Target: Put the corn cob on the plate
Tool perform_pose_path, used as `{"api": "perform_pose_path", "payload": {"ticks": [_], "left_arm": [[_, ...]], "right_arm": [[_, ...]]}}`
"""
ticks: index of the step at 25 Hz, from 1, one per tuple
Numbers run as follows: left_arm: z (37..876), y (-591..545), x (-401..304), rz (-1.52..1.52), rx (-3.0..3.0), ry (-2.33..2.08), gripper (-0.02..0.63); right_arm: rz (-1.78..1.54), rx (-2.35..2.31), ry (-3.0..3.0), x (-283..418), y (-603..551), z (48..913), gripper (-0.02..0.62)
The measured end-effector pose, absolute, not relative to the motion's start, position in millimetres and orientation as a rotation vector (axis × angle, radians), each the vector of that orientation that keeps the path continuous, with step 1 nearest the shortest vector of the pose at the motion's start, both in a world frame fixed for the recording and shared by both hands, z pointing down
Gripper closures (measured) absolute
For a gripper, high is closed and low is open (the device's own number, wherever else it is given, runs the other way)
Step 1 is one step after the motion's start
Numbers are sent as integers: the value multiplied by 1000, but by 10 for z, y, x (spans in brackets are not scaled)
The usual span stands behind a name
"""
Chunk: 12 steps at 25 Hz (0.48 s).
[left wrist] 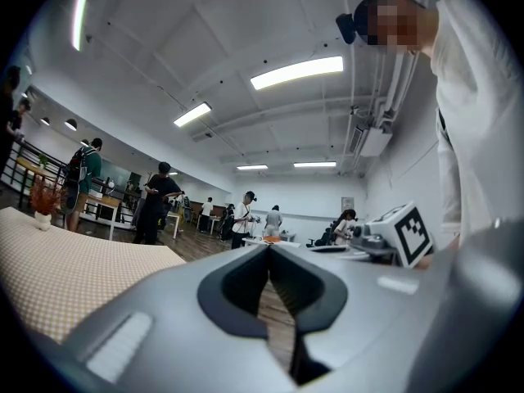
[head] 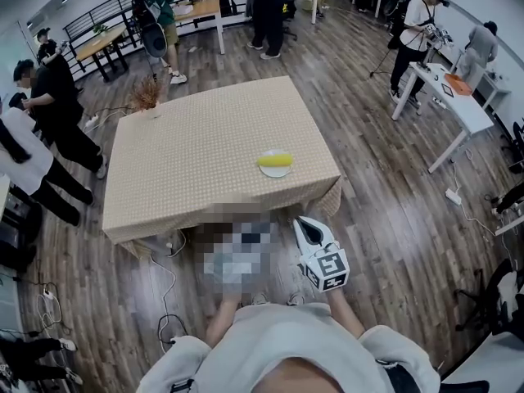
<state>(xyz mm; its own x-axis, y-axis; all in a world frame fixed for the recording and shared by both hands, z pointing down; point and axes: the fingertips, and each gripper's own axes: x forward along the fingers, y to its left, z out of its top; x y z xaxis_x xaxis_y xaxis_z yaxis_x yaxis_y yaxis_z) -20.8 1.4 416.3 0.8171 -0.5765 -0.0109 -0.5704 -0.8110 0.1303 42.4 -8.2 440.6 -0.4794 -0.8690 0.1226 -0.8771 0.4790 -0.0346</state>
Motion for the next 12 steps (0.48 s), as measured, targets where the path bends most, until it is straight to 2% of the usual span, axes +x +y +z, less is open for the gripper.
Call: {"api": "perform_pose_path", "payload": {"ticks": [12], "left_arm": [[4167,-69,-77,-81,2893,-887,598]], "right_arm": [[126,1562,-2623,527,-186,4406,598]]}}
